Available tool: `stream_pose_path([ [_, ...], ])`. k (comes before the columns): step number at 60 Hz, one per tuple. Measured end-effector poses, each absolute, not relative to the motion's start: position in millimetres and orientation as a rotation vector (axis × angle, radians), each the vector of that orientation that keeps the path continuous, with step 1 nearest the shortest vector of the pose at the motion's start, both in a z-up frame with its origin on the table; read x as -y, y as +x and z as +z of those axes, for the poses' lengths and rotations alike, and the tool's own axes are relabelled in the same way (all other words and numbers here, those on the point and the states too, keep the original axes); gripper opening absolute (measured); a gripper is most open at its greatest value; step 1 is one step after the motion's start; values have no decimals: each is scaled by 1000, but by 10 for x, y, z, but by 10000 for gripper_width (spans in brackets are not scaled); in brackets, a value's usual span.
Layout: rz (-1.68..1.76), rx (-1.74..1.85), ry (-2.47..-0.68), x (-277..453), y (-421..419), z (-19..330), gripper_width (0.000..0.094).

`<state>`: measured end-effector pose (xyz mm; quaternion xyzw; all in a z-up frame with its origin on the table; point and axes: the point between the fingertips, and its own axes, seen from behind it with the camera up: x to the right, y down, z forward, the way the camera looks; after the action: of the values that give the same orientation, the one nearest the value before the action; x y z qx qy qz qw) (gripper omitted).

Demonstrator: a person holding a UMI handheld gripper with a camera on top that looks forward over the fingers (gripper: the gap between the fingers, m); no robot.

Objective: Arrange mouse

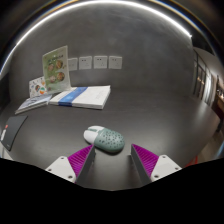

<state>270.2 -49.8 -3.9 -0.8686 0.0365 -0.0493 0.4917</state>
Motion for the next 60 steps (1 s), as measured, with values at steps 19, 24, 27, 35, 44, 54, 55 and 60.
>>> stream_pose_path([
  [19,39,39,-2151,-217,2763,-71,833],
  [24,44,41,-2175,-316,2774,-75,765],
  [27,33,32,-2185,-349,2786,-89,650],
  [35,-22,0,-2201,-335,2783,-100,499],
  [44,-57,-96,-2203,-298,2820,-94,433],
  [54,-174,-211,-2076,-84,2542,636,435],
  [55,-173,-211,-2050,-60,2433,763,435],
  [60,-188,-215,-1925,78,1776,1377,435],
])
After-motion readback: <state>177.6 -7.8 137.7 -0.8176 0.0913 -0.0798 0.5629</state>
